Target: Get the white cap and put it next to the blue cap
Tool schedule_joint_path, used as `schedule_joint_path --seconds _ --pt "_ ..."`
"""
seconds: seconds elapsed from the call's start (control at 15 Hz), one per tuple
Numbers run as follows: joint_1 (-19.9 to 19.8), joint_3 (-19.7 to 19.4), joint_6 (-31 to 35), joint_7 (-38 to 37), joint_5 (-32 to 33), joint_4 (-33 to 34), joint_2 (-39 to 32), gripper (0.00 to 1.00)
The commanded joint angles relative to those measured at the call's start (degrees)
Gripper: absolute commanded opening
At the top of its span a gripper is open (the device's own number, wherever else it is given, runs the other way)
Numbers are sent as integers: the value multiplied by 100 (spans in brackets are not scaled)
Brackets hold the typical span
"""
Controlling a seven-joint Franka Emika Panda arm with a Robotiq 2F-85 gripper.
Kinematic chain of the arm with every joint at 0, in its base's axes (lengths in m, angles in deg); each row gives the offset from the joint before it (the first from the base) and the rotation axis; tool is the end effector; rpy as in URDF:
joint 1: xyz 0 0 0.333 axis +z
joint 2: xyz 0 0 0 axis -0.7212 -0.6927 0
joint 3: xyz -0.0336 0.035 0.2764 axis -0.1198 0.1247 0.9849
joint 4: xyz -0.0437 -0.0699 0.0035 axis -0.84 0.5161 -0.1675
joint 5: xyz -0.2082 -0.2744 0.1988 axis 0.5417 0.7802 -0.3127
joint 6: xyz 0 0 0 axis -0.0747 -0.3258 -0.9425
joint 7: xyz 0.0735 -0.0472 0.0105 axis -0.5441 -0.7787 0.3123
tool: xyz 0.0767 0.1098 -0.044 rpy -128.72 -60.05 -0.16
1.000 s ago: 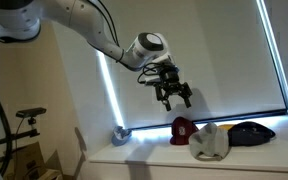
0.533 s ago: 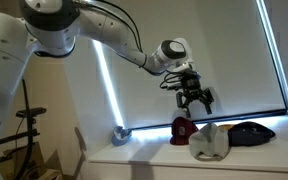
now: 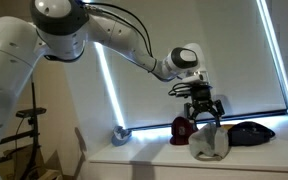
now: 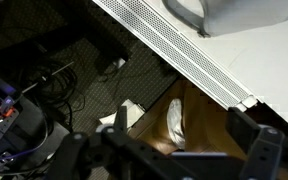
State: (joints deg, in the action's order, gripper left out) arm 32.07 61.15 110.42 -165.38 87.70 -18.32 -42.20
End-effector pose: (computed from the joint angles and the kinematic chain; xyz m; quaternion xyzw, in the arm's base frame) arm 0.5660 -0.2985 0.2259 0.3891 -0.9112 -0.0411 0.1288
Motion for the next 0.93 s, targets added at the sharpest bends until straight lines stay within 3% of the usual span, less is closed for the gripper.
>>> schedule_joint_path --seconds 0.0,0.07,0.53,0.73,0.8,0.87 --pt "49 -79 -40 53 -46 28 -19 100" --pt "49 -79 -47 59 -46 29 -16 100" --pt "-80 342 1668 -429 -2210 0 -423 100" --pt "87 249 2537 -969 -2387 151 -810 100" --pt "121 203 2689 -1193 -2356 172 -879 100" --pt "55 283 2434 -921 -2220 37 -705 100"
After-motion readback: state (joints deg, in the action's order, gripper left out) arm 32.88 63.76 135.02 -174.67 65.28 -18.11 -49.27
